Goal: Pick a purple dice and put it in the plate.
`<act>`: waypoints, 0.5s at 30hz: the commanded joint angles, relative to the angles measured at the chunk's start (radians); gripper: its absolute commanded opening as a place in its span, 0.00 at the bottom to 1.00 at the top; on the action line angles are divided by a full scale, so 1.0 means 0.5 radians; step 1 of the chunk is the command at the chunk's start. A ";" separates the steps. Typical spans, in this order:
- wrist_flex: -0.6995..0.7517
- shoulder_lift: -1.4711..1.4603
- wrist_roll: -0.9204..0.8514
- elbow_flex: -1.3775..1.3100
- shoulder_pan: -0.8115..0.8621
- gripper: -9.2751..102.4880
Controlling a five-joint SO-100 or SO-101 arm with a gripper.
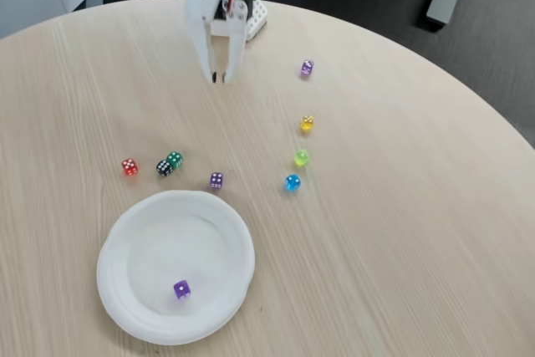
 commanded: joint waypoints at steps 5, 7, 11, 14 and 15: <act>-0.025 0.025 -0.282 0.252 -0.012 0.09; -0.025 0.025 -0.245 0.282 -0.012 0.09; -0.025 0.025 -0.252 0.285 -0.009 0.09; -0.025 0.025 -0.261 0.288 -0.009 0.09; -0.025 0.025 -0.261 0.288 -0.009 0.09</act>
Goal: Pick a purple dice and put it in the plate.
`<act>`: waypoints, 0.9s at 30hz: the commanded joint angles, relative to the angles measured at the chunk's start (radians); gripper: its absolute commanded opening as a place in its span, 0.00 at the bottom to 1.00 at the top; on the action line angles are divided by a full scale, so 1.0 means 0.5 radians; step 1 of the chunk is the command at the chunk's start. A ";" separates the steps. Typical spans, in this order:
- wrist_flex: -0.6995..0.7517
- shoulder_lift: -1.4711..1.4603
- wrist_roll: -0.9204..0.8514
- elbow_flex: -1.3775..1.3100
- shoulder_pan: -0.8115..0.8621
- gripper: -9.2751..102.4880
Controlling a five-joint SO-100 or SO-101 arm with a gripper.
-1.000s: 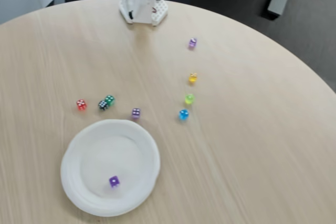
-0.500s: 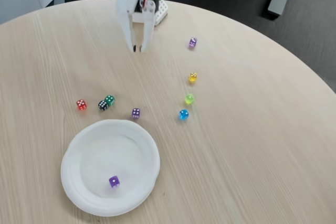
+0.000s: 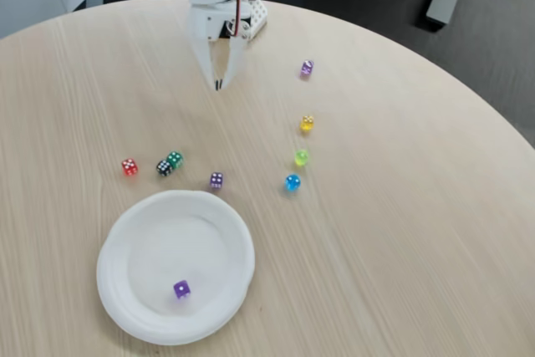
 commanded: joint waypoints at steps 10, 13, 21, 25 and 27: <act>-0.021 0.009 0.021 -0.009 -0.006 0.09; -0.021 0.009 0.095 -0.009 0.003 0.09; -0.021 0.009 0.095 -0.009 0.018 0.09; -0.021 0.009 0.095 -0.009 0.018 0.09; -0.021 0.009 0.095 -0.009 0.018 0.09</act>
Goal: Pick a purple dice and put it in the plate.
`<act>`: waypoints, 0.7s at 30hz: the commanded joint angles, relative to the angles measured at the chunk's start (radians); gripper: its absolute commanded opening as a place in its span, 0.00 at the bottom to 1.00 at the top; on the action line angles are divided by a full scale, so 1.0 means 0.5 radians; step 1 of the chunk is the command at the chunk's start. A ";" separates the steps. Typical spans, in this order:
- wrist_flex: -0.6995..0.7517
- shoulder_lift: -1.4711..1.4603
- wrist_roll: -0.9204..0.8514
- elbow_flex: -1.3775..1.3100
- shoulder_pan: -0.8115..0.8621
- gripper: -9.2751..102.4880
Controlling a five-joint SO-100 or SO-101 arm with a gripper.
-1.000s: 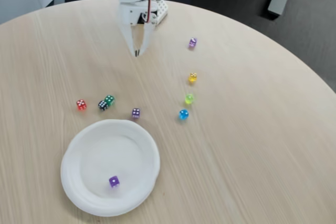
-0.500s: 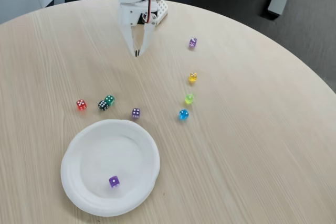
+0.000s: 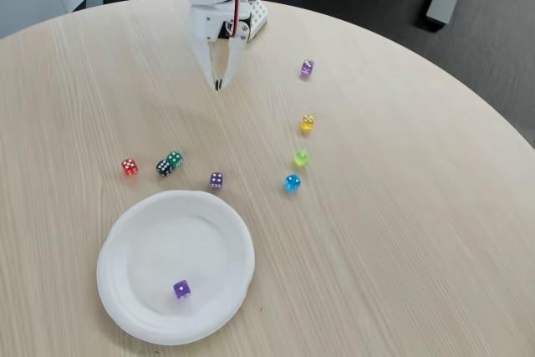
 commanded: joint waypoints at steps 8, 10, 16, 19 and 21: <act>-0.021 0.009 0.015 -0.009 0.015 0.09; -0.021 0.009 0.015 -0.009 0.015 0.09; -0.021 0.009 0.018 -0.009 -0.006 0.09; -0.021 0.009 0.018 -0.009 -0.003 0.09; -0.021 0.009 0.018 -0.009 0.000 0.09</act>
